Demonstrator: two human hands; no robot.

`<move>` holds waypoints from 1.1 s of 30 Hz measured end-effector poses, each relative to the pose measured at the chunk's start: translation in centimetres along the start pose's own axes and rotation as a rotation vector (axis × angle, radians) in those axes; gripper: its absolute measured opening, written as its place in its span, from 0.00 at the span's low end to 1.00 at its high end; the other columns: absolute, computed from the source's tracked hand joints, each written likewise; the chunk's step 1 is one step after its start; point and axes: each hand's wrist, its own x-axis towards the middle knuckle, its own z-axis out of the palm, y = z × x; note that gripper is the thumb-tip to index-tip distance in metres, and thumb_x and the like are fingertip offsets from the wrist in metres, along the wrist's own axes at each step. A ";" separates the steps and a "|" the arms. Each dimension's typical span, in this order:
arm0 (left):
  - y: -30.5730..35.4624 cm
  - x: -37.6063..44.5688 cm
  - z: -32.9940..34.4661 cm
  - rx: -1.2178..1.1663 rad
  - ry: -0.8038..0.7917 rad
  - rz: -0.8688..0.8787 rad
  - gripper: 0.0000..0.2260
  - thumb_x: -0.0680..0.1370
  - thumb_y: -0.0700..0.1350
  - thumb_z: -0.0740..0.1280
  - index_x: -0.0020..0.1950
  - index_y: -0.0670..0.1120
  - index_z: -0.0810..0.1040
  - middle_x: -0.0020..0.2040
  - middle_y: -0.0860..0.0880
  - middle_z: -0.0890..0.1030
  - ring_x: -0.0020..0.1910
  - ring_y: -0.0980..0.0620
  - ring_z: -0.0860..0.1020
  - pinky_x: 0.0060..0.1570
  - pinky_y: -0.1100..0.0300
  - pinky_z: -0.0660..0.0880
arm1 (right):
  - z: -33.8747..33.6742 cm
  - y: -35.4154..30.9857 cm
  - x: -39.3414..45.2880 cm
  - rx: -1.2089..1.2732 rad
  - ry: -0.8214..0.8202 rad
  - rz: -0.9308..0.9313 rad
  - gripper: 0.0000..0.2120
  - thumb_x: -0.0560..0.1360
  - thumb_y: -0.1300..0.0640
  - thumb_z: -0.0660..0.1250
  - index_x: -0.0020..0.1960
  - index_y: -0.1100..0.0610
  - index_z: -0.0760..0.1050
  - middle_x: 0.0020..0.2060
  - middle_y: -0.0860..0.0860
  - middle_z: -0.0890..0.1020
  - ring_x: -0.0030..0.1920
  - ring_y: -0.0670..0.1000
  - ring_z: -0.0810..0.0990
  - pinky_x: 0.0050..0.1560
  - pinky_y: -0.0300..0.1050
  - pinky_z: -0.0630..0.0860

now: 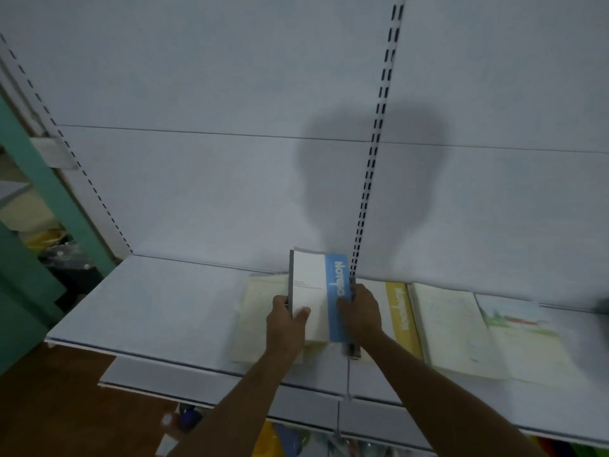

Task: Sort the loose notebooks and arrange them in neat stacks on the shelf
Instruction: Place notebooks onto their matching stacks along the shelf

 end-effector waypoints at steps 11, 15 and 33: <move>2.0 -2.5 10.8 0.374 -0.329 0.084 0.19 0.76 0.43 0.67 0.64 0.38 0.69 0.61 0.40 0.74 0.61 0.45 0.73 0.60 0.56 0.71 | -9.0 8.2 0.8 -0.427 0.065 0.212 0.15 0.76 0.50 0.60 0.59 0.57 0.71 0.55 0.54 0.77 0.57 0.55 0.76 0.52 0.47 0.73; 1.6 -2.9 11.9 0.524 -0.346 0.116 0.17 0.78 0.47 0.64 0.63 0.40 0.68 0.62 0.42 0.70 0.62 0.47 0.70 0.59 0.60 0.66 | -9.4 8.7 0.8 -0.542 0.076 0.161 0.14 0.78 0.49 0.59 0.59 0.57 0.70 0.54 0.53 0.76 0.55 0.53 0.77 0.48 0.44 0.72; 0.9 -1.3 5.4 0.495 -0.107 0.180 0.13 0.77 0.48 0.64 0.59 0.45 0.71 0.56 0.46 0.74 0.53 0.49 0.75 0.50 0.58 0.74 | -2.3 3.5 0.4 -0.390 -0.141 -0.074 0.15 0.78 0.50 0.60 0.62 0.54 0.70 0.56 0.52 0.78 0.53 0.51 0.77 0.52 0.45 0.74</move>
